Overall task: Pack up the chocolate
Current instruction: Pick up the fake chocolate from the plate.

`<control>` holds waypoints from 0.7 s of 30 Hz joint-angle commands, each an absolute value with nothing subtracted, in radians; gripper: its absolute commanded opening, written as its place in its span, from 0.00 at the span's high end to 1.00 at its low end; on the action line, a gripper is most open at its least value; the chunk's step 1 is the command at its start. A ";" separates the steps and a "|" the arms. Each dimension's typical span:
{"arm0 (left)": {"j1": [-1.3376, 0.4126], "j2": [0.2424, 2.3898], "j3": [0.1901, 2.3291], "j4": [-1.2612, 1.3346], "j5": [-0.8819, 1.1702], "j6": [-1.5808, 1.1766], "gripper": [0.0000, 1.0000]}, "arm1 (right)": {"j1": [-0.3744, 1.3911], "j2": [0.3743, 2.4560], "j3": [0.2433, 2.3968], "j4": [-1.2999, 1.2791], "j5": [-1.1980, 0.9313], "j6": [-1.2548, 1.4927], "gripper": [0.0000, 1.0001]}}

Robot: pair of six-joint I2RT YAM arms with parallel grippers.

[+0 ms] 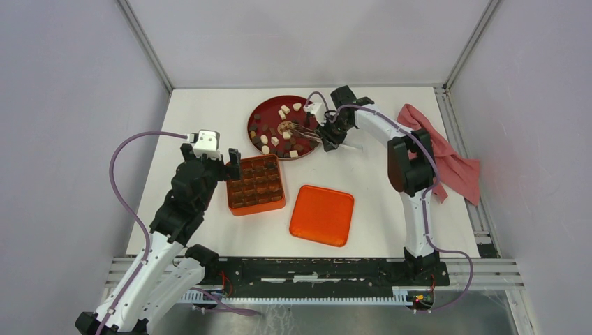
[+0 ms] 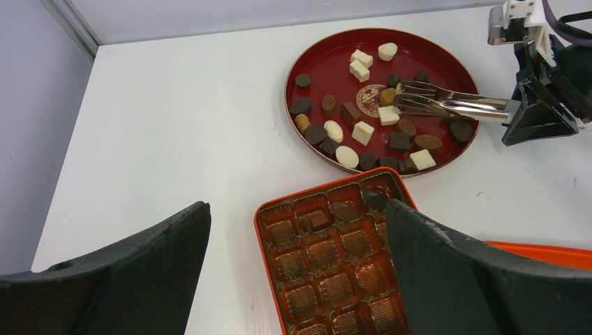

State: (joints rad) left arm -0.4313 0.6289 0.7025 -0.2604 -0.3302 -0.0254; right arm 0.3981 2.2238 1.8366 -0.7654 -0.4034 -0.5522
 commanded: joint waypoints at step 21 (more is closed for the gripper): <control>-0.425 0.627 0.731 -0.250 -0.313 -0.049 0.00 | 0.388 2.206 1.858 -0.774 -0.340 -0.610 0.59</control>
